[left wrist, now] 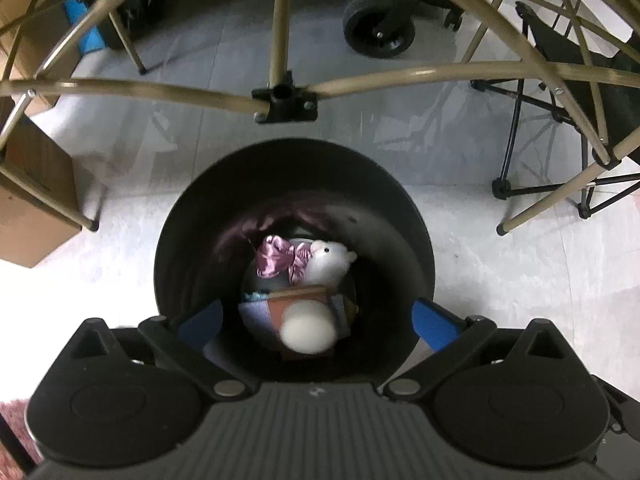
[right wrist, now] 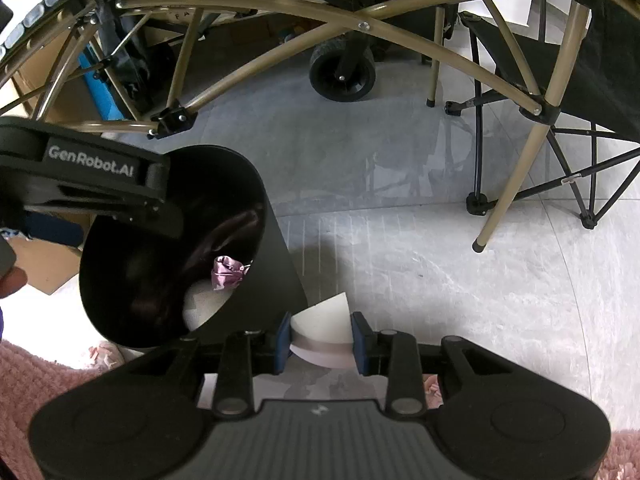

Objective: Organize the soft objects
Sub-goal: 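Open the left tool over the bin to drop the foam cylinder, then move the right tool over the bin and open it to drop the wedge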

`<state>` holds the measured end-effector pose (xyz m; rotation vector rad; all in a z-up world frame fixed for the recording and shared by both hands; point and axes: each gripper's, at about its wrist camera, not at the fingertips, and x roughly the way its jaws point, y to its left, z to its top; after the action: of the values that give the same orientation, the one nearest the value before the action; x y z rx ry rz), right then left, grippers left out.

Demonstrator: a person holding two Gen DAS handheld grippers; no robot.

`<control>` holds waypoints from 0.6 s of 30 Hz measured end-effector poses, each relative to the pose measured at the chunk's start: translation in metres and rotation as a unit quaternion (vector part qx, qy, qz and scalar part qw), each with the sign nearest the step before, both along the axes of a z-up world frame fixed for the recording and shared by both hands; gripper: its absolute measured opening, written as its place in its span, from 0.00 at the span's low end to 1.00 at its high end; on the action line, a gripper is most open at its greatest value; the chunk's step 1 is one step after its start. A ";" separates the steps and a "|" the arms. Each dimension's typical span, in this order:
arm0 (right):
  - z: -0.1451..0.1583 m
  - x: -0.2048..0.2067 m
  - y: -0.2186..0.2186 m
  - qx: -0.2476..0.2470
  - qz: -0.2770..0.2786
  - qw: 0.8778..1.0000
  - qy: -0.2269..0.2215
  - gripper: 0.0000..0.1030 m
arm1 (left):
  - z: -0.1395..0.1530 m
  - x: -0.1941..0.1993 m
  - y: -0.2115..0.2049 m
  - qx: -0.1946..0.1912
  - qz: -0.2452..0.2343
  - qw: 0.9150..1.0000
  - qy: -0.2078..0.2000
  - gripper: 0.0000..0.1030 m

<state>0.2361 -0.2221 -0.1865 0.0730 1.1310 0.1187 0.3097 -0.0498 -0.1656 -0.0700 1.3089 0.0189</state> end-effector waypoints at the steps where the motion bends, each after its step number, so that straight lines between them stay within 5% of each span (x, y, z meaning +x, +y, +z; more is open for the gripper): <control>1: 0.000 0.000 0.000 0.000 0.000 1.000 0.000 0.30 | -0.001 0.000 0.000 0.001 0.001 1.000 0.002 1.00; 18: 0.007 -0.001 0.001 0.001 -0.001 1.000 -0.007 0.30 | 0.008 -0.004 0.005 -0.004 0.002 1.000 -0.009 1.00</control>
<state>0.2355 -0.2213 -0.1797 0.0745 1.1171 0.1185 0.3061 -0.0451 -0.1580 -0.0793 1.2909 0.0157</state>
